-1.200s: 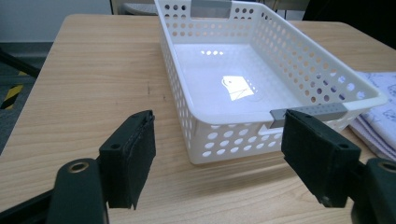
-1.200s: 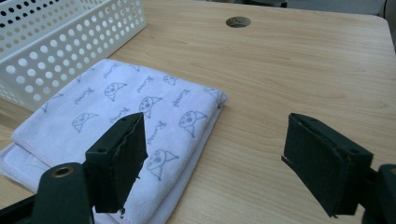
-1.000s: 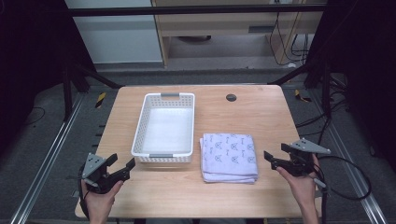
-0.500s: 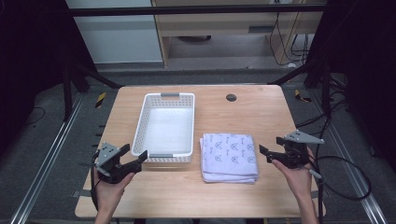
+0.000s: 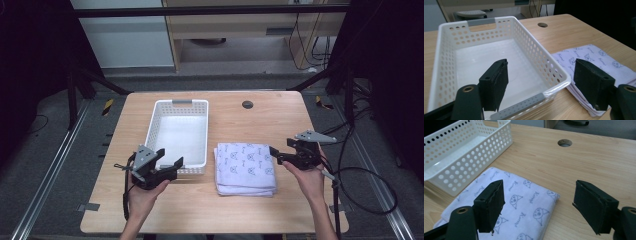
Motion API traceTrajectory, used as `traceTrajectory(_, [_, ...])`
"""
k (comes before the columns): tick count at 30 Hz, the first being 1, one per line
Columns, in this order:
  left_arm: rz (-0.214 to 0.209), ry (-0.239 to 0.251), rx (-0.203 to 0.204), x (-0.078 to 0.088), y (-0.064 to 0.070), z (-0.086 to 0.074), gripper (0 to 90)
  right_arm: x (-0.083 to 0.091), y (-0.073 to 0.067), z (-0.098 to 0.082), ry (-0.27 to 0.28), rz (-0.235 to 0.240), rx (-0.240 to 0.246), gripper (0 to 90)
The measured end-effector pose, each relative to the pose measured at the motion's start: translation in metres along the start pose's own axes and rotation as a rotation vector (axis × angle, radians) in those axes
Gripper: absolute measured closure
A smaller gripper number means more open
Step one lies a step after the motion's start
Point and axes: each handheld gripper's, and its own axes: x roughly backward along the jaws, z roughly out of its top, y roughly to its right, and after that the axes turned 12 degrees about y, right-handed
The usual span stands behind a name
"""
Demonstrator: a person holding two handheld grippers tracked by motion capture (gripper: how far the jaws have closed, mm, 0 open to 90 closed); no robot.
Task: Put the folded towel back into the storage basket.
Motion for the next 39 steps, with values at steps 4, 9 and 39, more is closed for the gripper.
traceTrajectory(4, [-0.019,-0.015,-0.01,-0.008,0.009,-0.001,27.4,-0.005,0.001,-0.002,-0.01,-0.009,0.005,25.6])
traceTrajectory(9, [-0.037,-0.032,-0.027,-0.022,0.025,-0.002,29.0,-0.011,0.005,-0.004,-0.007,-0.003,-0.009,25.4])
traceTrajectory(39, [-0.118,-0.133,-0.078,-0.055,0.092,-0.026,36.3,-0.019,0.009,-0.019,0.0,-0.047,0.005,21.6])
